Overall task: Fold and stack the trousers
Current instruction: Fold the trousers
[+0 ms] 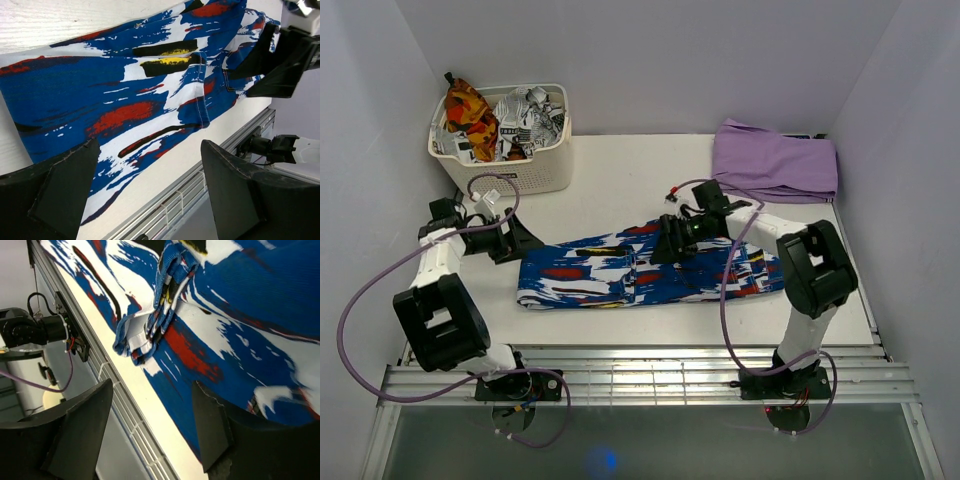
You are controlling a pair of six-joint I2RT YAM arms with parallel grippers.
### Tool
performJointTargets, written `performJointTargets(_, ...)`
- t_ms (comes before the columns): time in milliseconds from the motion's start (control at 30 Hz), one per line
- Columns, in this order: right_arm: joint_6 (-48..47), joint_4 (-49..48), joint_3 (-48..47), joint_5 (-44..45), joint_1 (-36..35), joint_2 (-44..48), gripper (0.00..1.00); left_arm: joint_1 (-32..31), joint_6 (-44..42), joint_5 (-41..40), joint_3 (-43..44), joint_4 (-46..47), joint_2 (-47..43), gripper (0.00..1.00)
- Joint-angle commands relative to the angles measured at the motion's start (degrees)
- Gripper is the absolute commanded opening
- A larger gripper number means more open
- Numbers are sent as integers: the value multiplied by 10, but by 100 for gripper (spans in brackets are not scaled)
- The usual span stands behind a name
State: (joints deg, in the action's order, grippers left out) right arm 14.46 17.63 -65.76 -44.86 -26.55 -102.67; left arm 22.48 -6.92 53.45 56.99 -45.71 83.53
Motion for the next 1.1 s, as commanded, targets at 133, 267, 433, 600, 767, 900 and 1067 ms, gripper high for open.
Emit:
performJointTargets(133, 174, -109, -26, 69, -80, -46, 71, 8, -10, 24, -15, -7, -65, 93)
performJointTargets(267, 185, -102, -49, 94, -105, -87, 70, 8, -10, 20, -17, -4, -74, 94)
performJointTargets(433, 185, -91, -87, 108, -114, -132, 67, 9, -10, 9, -15, -5, -81, 94)
performJointTargets(600, 178, -62, -100, 148, -121, -143, 68, 9, -6, 12, -21, 0, -86, 94)
performJointTargets(767, 179, -68, -114, 145, -127, -154, 60, 9, -5, 14, -24, 7, -80, 94)
performJointTargets(900, 176, -70, -122, 130, -129, -155, 38, 10, -7, 10, -23, 7, -77, 94)
performJointTargets(1067, 157, -53, -128, 149, -129, -130, 8, 10, -7, 7, -26, 10, -76, 94)
